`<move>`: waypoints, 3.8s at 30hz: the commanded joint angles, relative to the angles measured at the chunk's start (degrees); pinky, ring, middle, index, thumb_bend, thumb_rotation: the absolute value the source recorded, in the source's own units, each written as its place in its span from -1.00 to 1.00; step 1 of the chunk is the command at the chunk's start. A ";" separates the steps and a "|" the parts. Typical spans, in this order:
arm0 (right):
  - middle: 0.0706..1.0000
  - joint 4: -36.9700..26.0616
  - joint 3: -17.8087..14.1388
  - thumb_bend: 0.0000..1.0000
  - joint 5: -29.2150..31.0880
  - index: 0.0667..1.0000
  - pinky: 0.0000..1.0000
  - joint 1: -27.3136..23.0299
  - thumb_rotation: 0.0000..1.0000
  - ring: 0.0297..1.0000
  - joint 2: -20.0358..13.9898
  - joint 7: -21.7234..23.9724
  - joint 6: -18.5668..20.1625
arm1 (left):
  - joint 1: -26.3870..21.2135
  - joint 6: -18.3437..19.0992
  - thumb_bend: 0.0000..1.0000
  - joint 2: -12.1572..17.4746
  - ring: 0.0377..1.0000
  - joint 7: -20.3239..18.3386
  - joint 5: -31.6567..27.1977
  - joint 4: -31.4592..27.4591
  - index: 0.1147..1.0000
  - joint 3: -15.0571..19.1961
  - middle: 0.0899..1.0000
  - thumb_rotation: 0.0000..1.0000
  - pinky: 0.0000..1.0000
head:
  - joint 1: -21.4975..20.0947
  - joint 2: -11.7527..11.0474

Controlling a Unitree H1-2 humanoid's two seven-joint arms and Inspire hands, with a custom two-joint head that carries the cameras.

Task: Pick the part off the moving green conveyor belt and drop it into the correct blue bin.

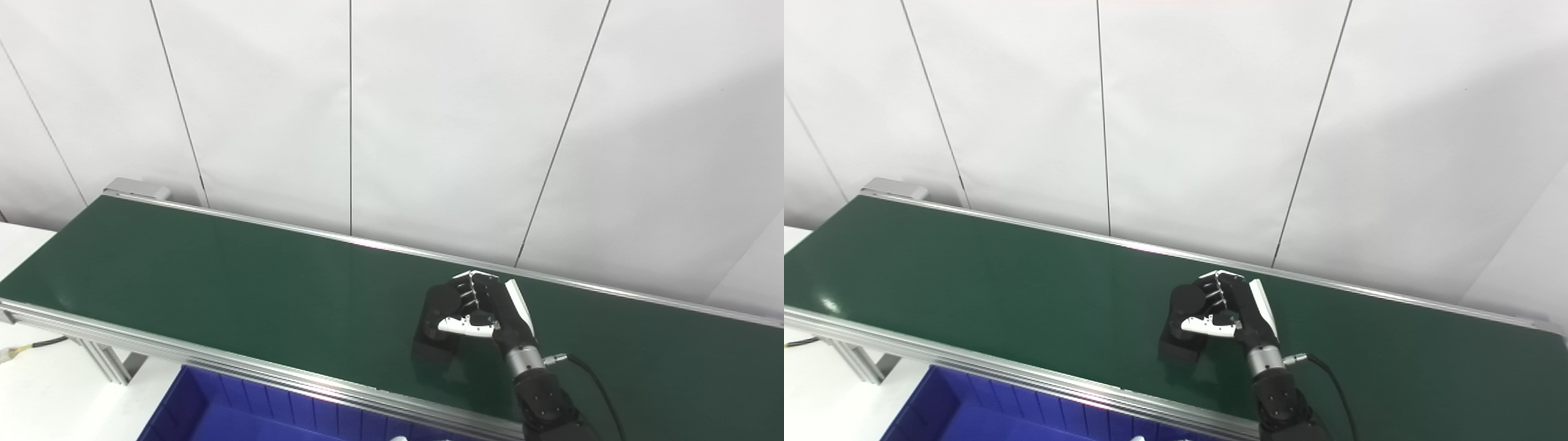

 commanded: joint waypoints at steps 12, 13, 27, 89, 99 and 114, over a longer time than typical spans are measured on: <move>-0.13 -9.24 -0.54 0.04 0.01 -0.08 -0.27 0.99 -1.00 -0.15 -1.45 2.54 -1.88 | -0.50 -2.19 1.00 -0.15 0.44 1.51 -1.10 -1.73 0.46 -0.83 0.54 -0.81 0.25 | -0.37 0.39; -0.13 -10.91 -0.69 0.04 0.04 -0.08 -0.26 1.50 -1.00 -0.15 -1.70 2.98 -1.89 | -0.46 -2.19 1.00 -0.22 0.45 1.36 -1.14 -1.76 0.46 -0.71 0.54 -0.81 0.25 | -1.50 1.02; -0.12 -51.44 -6.42 0.04 5.65 -0.05 -0.30 16.96 -1.00 -0.19 -9.05 12.35 8.57 | -1.25 -2.19 1.00 -1.04 0.48 0.11 -2.24 -1.02 0.47 0.33 0.57 -0.77 0.29 | -5.17 1.57; -0.13 -65.11 -22.46 0.04 2.18 -0.07 -0.31 53.62 -1.00 -0.18 -11.46 7.32 14.60 | 4.76 -2.16 0.97 5.12 0.54 -22.31 -10.45 -18.97 0.44 21.92 0.56 -0.75 0.41 | -37.23 18.68; -0.14 -56.60 -22.98 0.04 2.45 -0.06 -0.32 54.23 -1.00 -0.18 -11.64 6.39 11.12 | 5.09 -2.13 0.97 5.15 0.54 -23.79 -10.53 -19.50 0.46 23.01 0.56 -0.77 0.40 | -37.51 19.08; -0.12 -49.40 -22.73 0.04 0.67 -0.09 -0.27 54.51 -1.00 -0.15 -12.41 3.92 6.72 | 5.61 -2.08 0.97 4.50 0.54 -24.99 -9.85 -19.95 0.45 24.05 0.56 -0.75 0.40 | -37.01 19.00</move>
